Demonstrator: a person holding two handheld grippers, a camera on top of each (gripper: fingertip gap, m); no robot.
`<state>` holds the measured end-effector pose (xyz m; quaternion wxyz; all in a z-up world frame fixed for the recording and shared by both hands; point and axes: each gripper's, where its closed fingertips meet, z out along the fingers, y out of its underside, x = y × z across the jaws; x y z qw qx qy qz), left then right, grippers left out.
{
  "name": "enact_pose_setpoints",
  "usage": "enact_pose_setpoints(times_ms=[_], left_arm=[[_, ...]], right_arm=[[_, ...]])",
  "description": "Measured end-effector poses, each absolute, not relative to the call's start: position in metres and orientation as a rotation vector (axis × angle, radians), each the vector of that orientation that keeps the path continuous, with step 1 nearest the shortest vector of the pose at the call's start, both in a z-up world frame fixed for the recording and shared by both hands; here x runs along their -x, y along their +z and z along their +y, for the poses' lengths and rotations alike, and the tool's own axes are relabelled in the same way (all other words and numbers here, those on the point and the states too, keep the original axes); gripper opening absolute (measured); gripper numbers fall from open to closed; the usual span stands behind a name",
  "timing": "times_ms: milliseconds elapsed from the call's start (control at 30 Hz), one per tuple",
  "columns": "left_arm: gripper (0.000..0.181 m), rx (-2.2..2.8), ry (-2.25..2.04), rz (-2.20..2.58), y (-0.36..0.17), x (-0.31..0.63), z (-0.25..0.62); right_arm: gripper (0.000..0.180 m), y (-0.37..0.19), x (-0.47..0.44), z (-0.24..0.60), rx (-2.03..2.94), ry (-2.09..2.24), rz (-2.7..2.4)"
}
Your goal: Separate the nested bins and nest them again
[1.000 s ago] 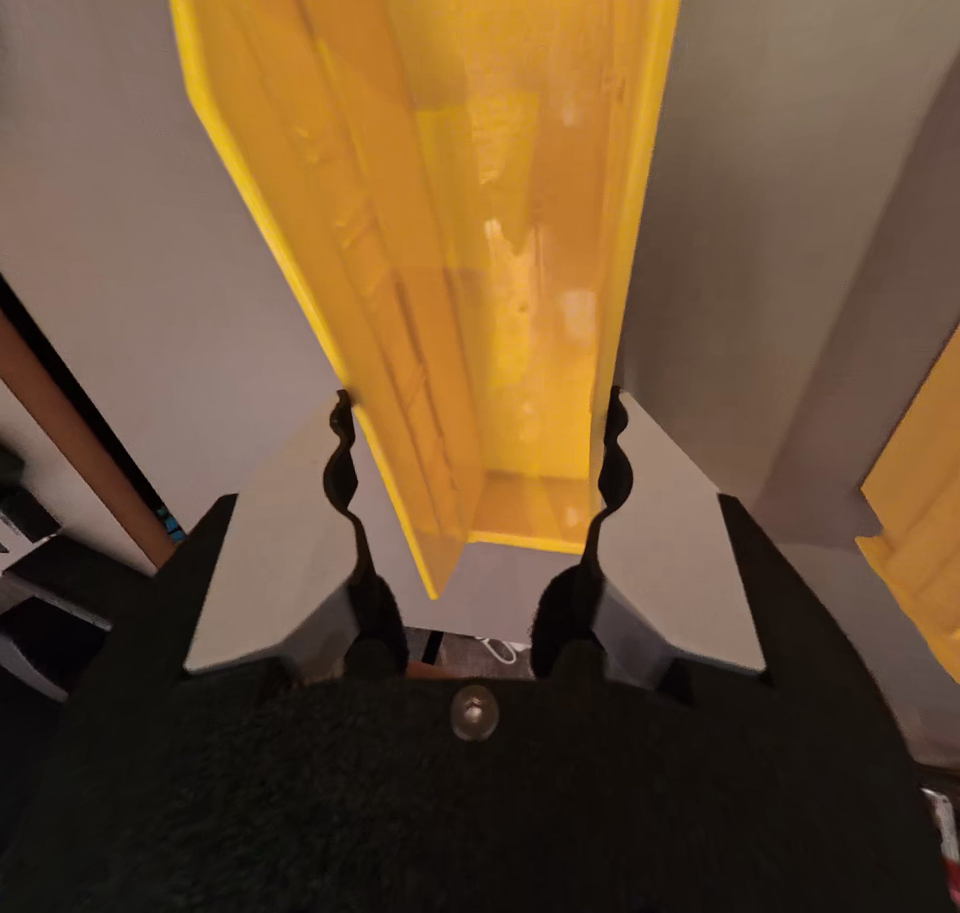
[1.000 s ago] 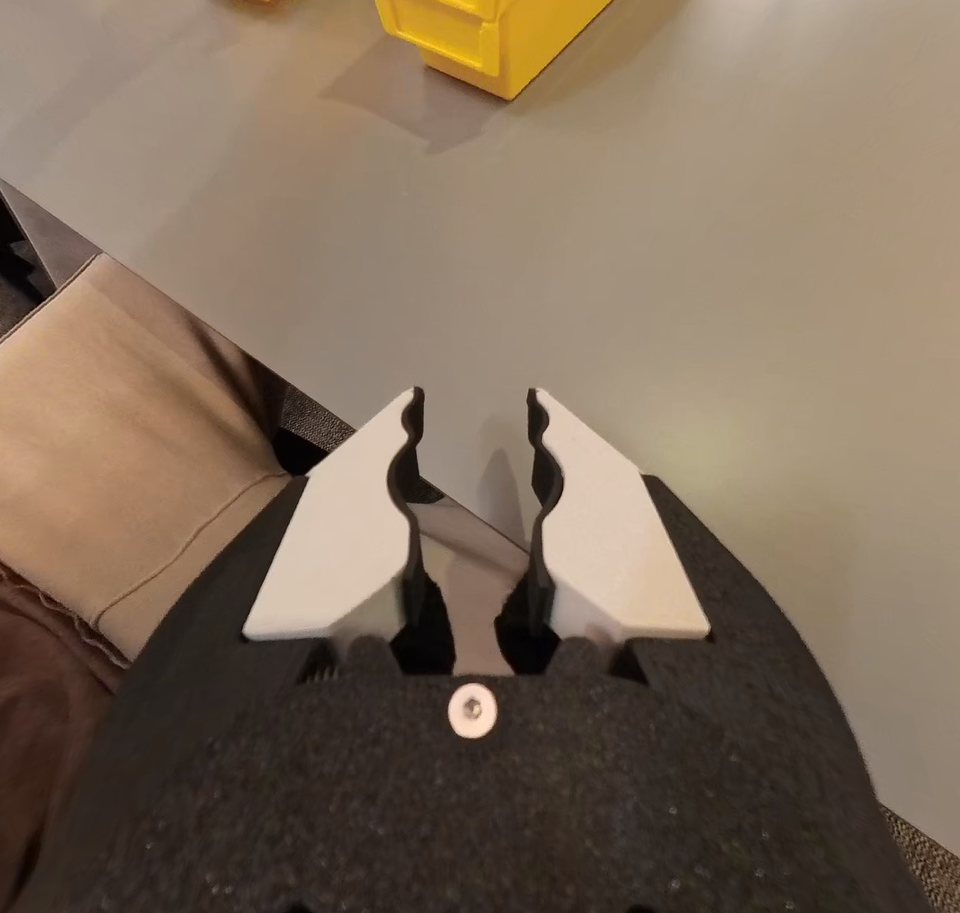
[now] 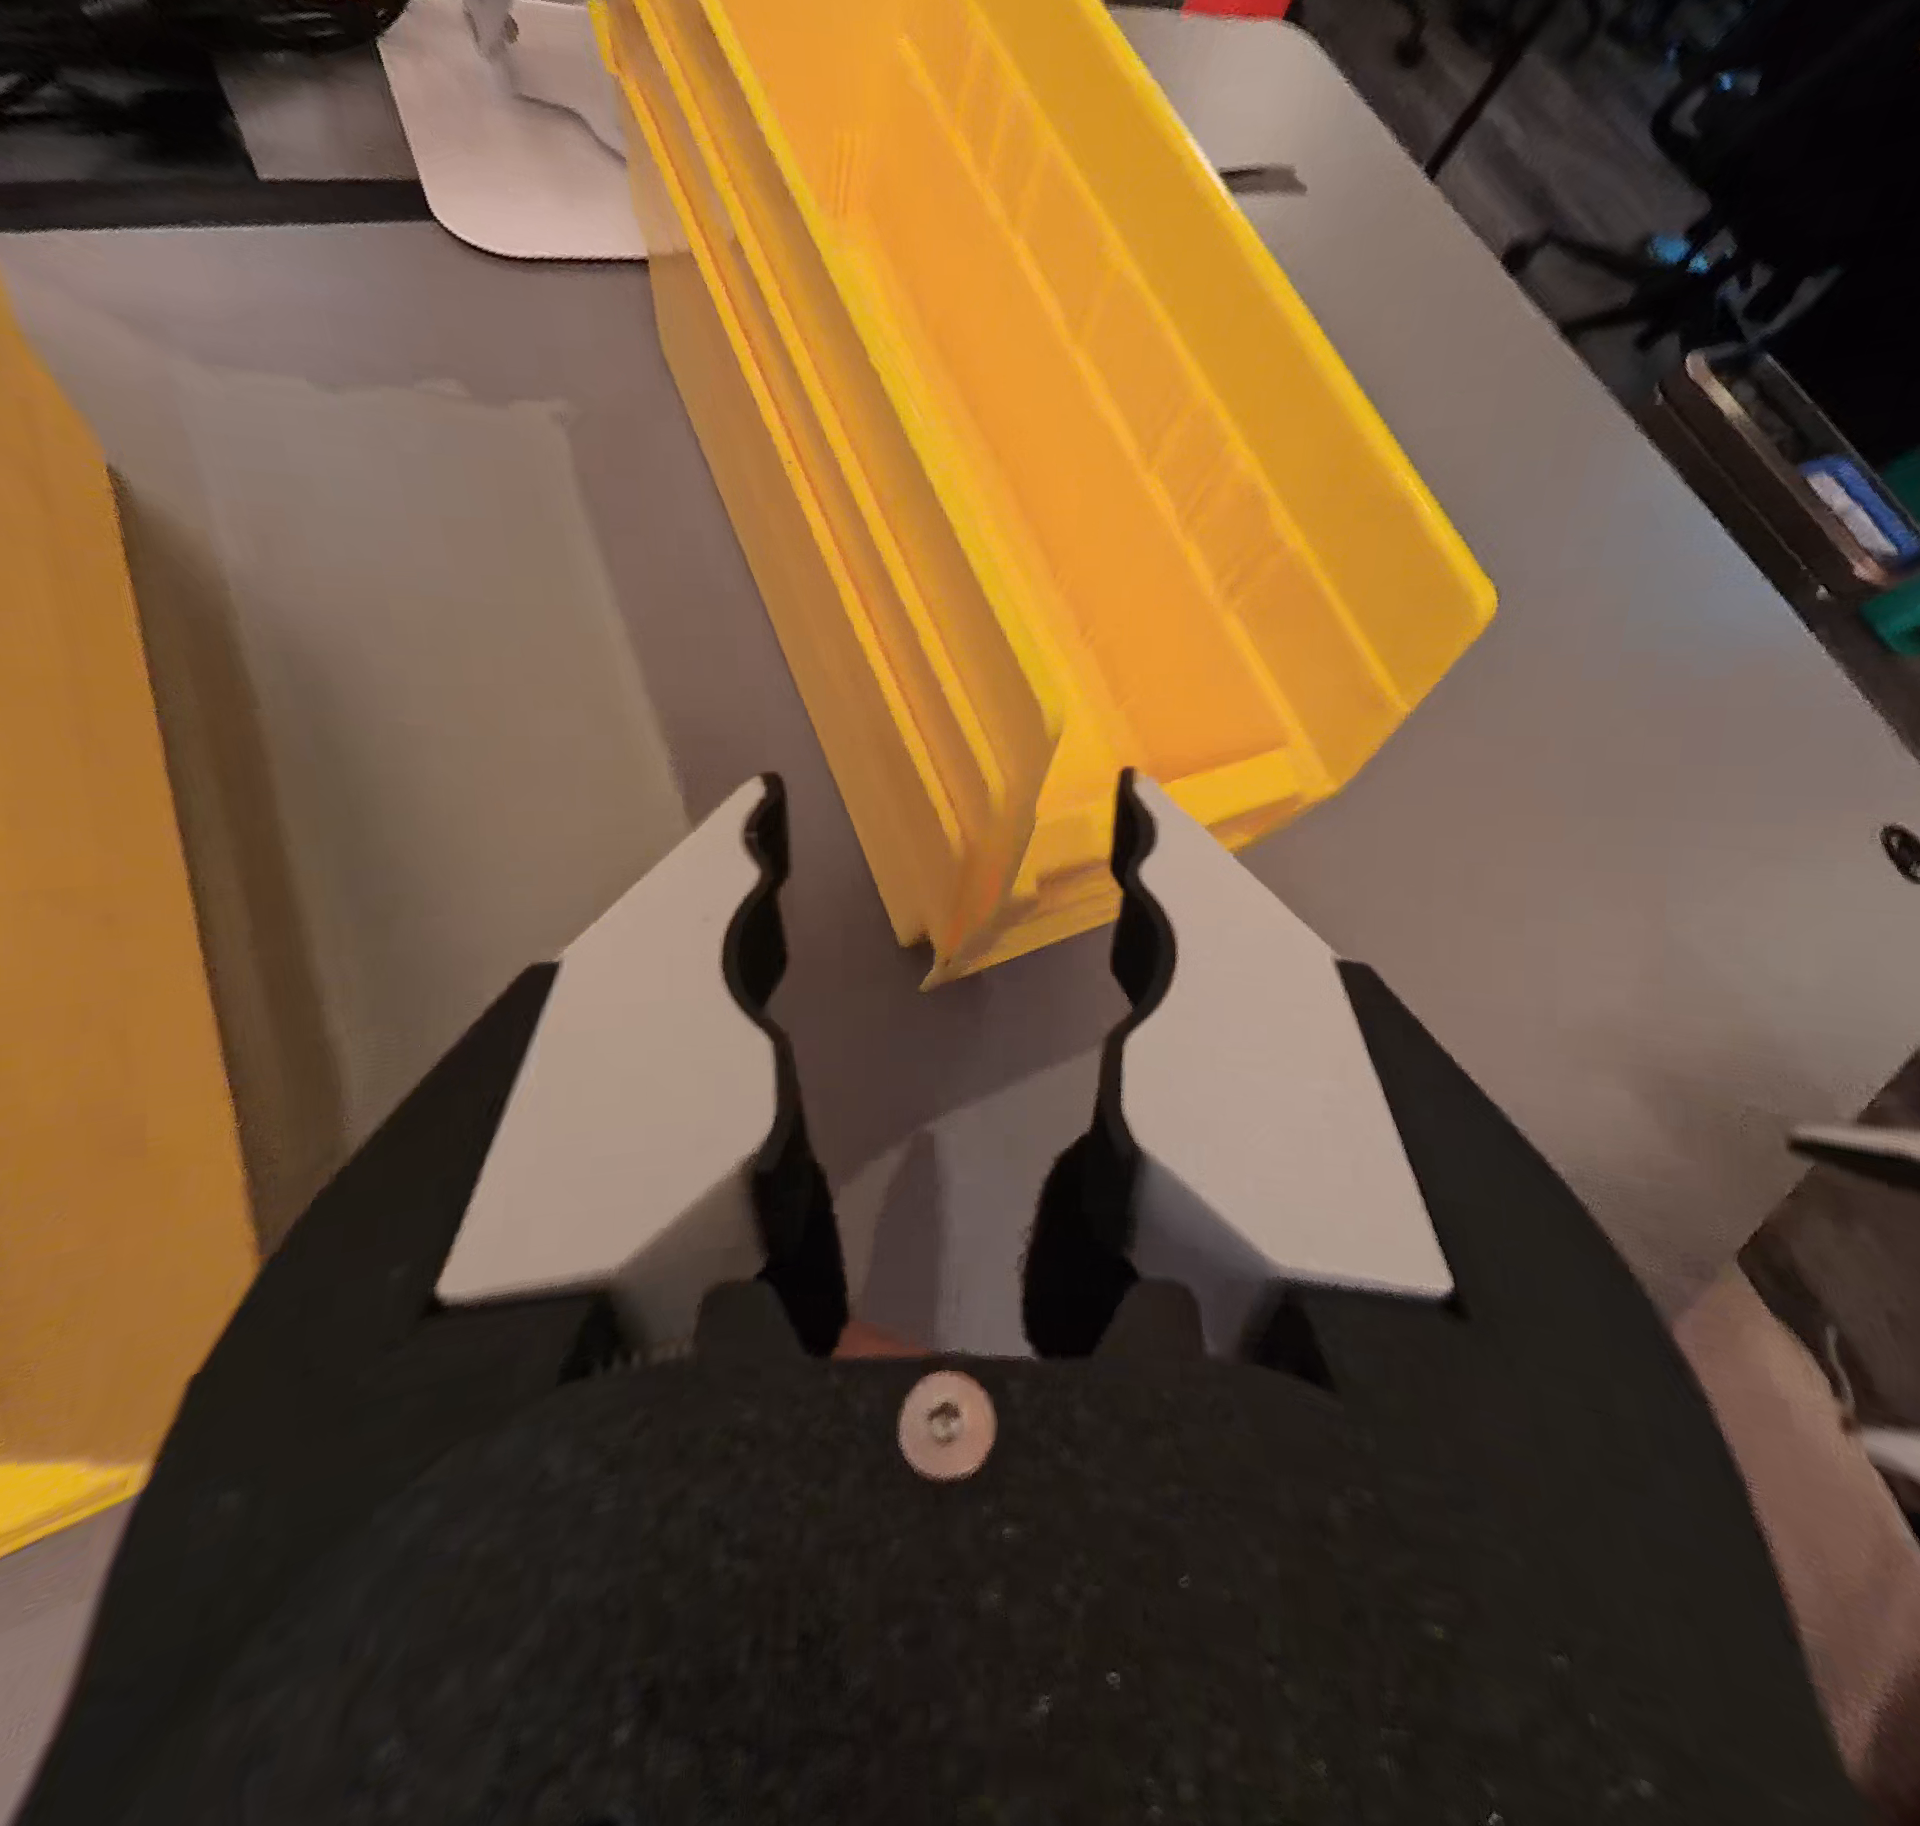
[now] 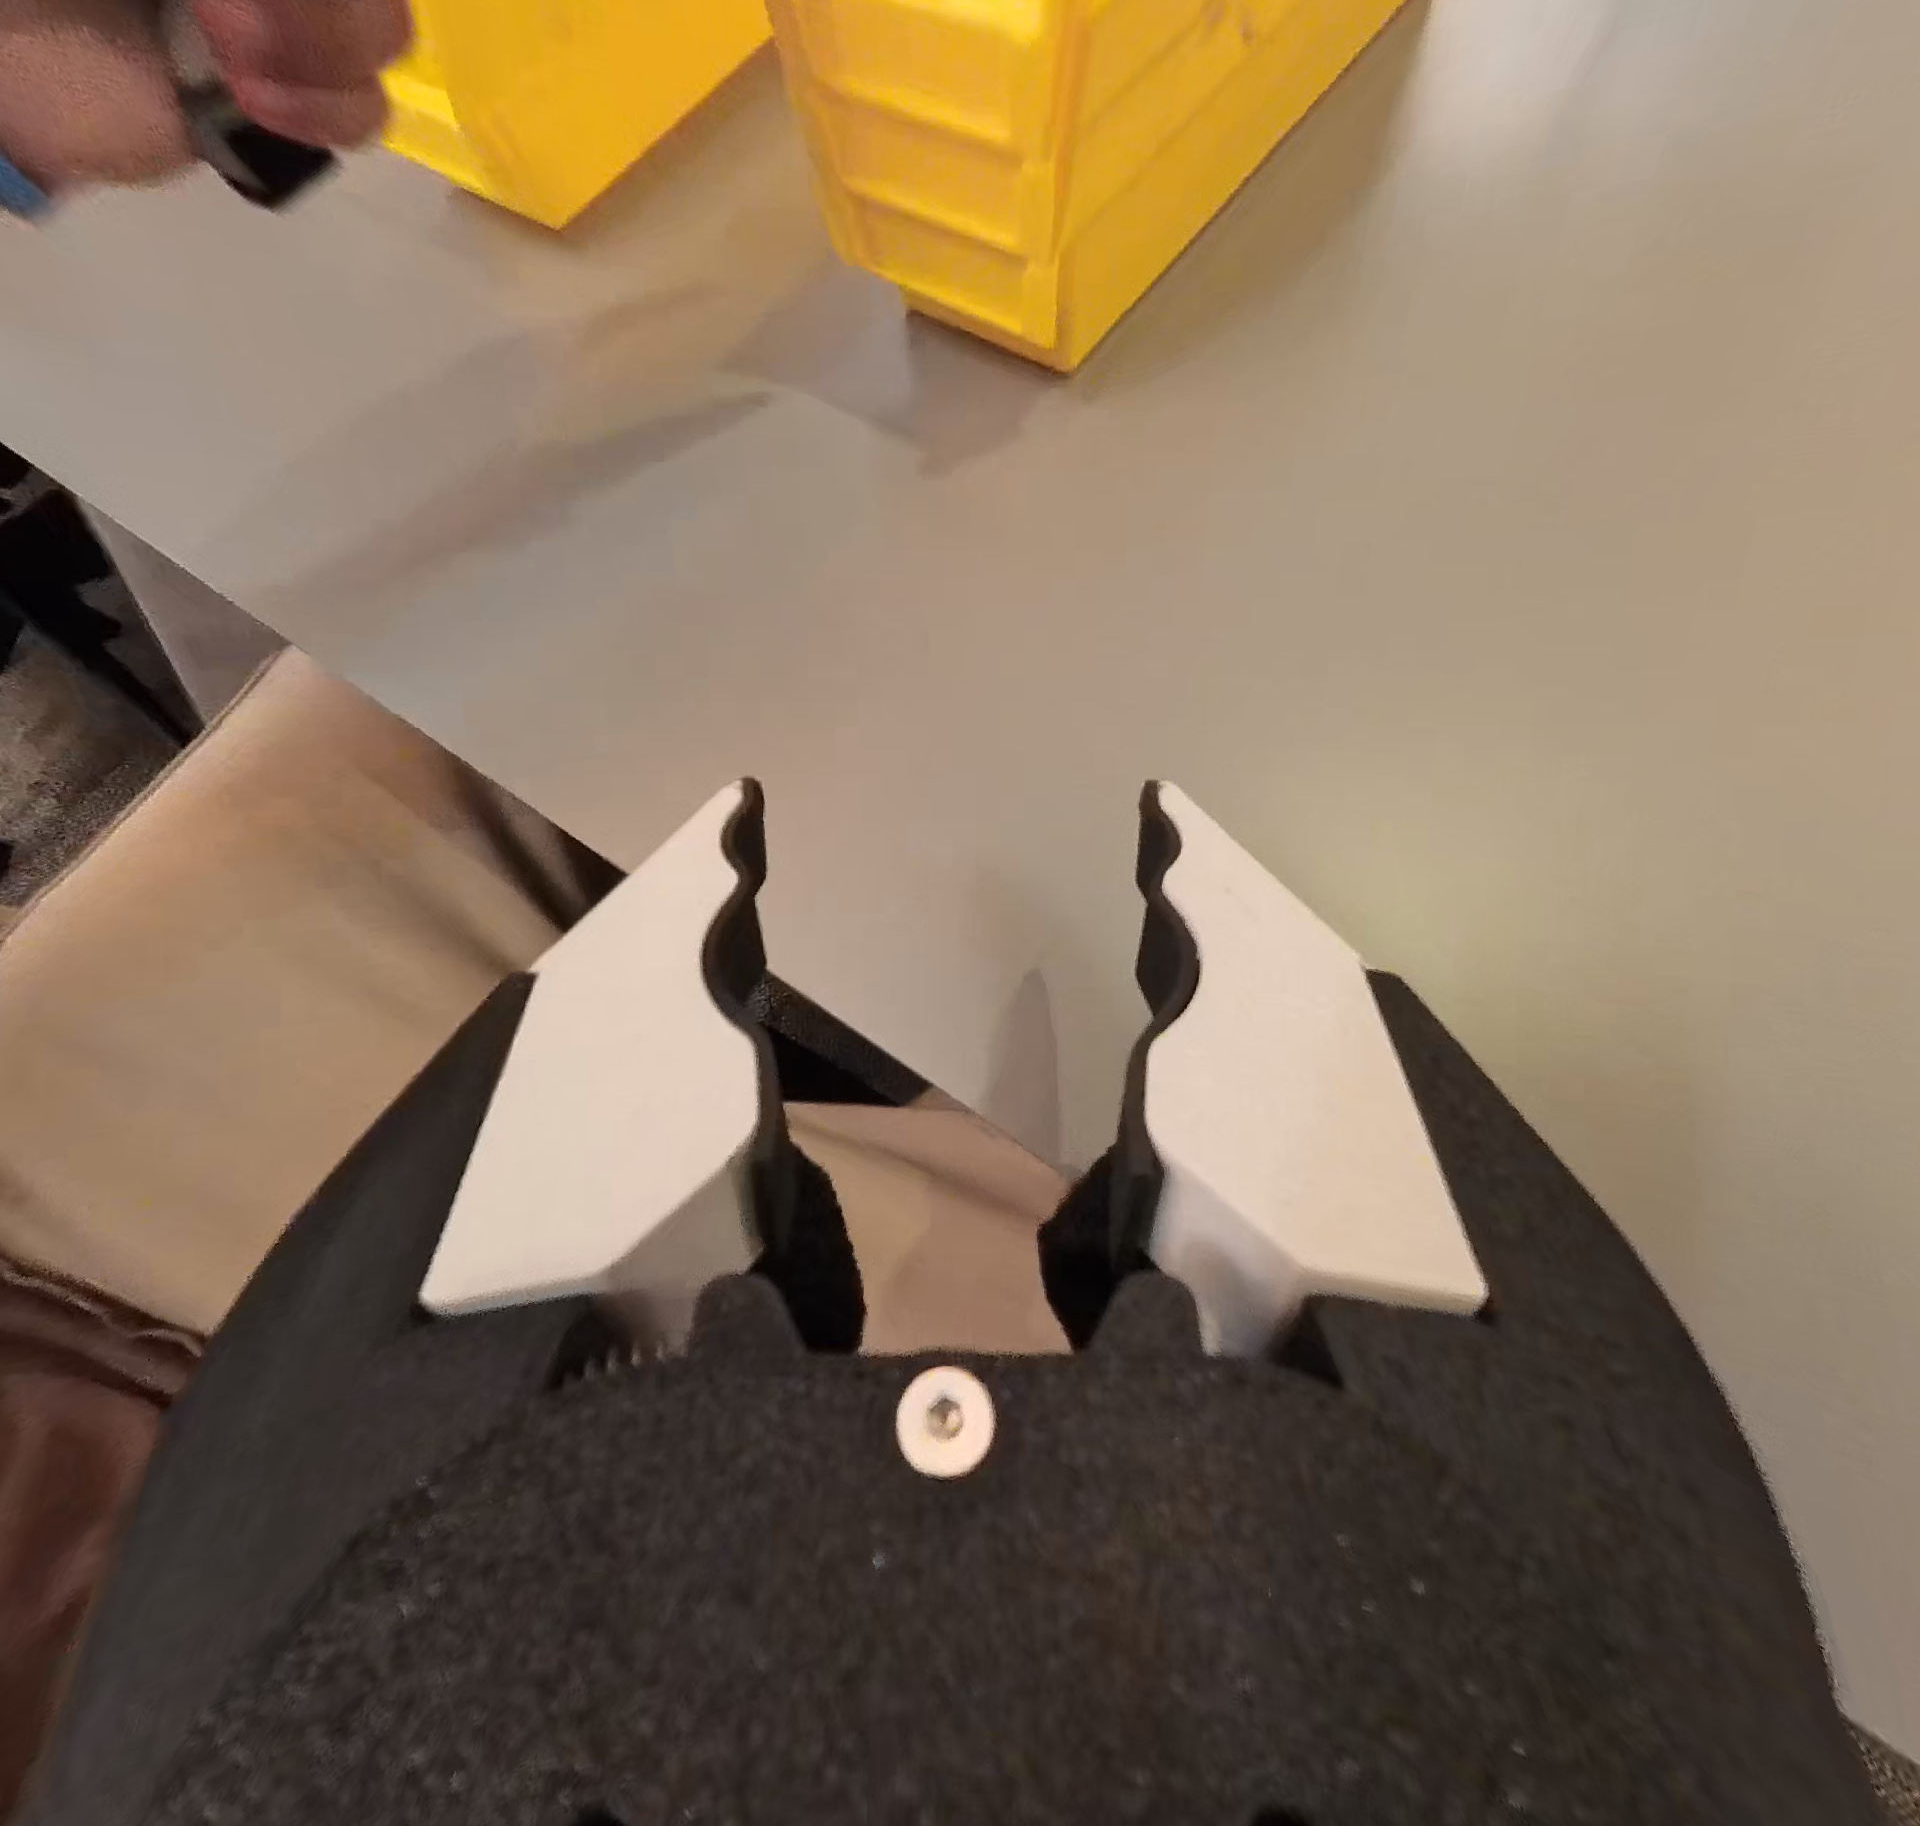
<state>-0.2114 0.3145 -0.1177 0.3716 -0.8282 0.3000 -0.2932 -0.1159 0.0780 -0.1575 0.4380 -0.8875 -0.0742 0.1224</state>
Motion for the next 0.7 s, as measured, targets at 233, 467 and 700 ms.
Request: enact_pose_setpoints(times_ms=[233,467,700], left_arm=[[0.013,2.045,-0.647,0.6,-0.132,0.202,0.314],[0.012,2.032,-0.587,0.419,-0.132,0.209,0.286],[0.05,2.044,-0.758,0.6,-0.128,0.188,0.241]], right_arm=[[0.07,-0.143,0.139,0.079,2.202,0.24,-0.244],[0.088,-0.075,0.125,0.147,2.287,0.306,-0.219],[0.11,-0.036,0.122,0.275,2.461,0.204,-0.191]])
